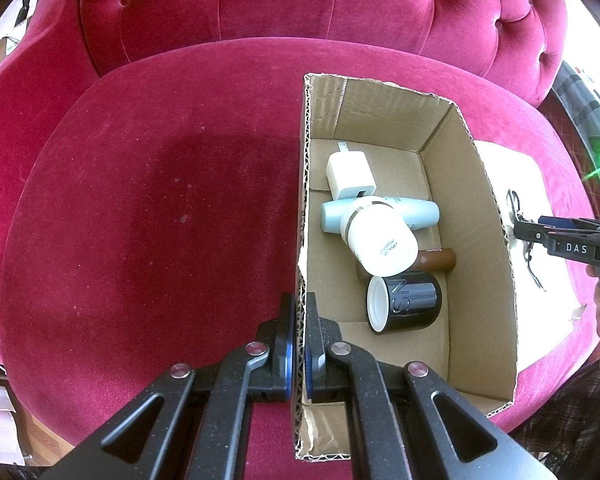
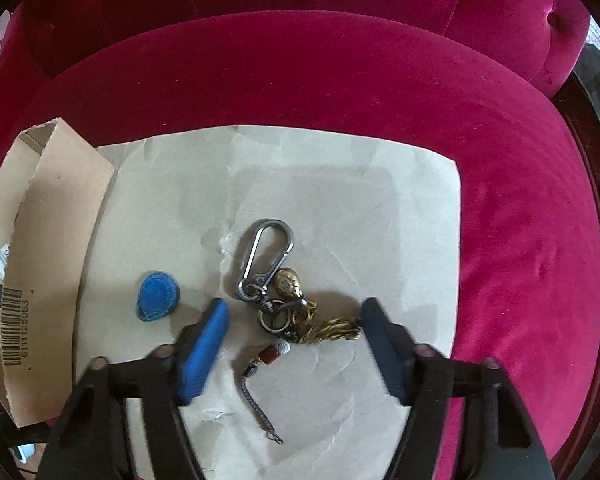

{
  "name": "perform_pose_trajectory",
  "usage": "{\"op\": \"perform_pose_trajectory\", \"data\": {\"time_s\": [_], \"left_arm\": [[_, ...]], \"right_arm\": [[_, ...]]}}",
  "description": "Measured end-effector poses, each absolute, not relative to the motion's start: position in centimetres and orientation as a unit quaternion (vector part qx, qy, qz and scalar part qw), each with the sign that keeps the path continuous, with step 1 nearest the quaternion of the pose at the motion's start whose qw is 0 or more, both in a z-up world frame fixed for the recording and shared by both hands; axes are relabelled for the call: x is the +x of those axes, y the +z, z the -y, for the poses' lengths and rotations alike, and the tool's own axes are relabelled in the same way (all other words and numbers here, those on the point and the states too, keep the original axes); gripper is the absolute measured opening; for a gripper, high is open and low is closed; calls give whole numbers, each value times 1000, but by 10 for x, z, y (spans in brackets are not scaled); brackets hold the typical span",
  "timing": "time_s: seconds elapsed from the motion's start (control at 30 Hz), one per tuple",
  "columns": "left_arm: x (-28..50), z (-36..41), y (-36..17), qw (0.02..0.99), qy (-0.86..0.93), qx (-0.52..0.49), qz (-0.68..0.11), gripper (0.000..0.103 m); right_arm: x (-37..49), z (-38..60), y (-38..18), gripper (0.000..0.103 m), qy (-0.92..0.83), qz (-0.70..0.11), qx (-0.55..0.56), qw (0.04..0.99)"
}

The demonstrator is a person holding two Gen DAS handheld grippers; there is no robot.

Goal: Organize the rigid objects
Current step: 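Grasp the metal keychain by its ring with the right gripper, then lift the keychain and carry it over the box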

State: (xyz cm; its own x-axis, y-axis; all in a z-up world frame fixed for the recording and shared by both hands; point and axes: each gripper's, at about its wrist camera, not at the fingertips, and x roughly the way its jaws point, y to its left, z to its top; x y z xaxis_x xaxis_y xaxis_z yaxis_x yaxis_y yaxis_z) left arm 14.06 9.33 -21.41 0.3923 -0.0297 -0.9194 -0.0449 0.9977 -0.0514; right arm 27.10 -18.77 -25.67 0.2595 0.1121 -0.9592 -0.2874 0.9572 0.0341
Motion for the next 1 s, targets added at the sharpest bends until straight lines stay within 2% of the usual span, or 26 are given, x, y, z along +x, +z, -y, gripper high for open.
{"op": "perform_pose_trajectory", "data": {"time_s": [0.03, 0.1, 1.0], "left_arm": [[141, -93, -214, 834, 4, -33, -551, 3], [141, -94, -214, 834, 4, -34, -551, 3], [142, -89, -211, 834, 6, -29, -551, 3]], "right_arm": [[272, 187, -257, 43, 127, -594, -74, 791], [271, 185, -254, 15, 133, -593, -75, 790], [234, 172, -199, 13, 144, -545, -88, 821]]}}
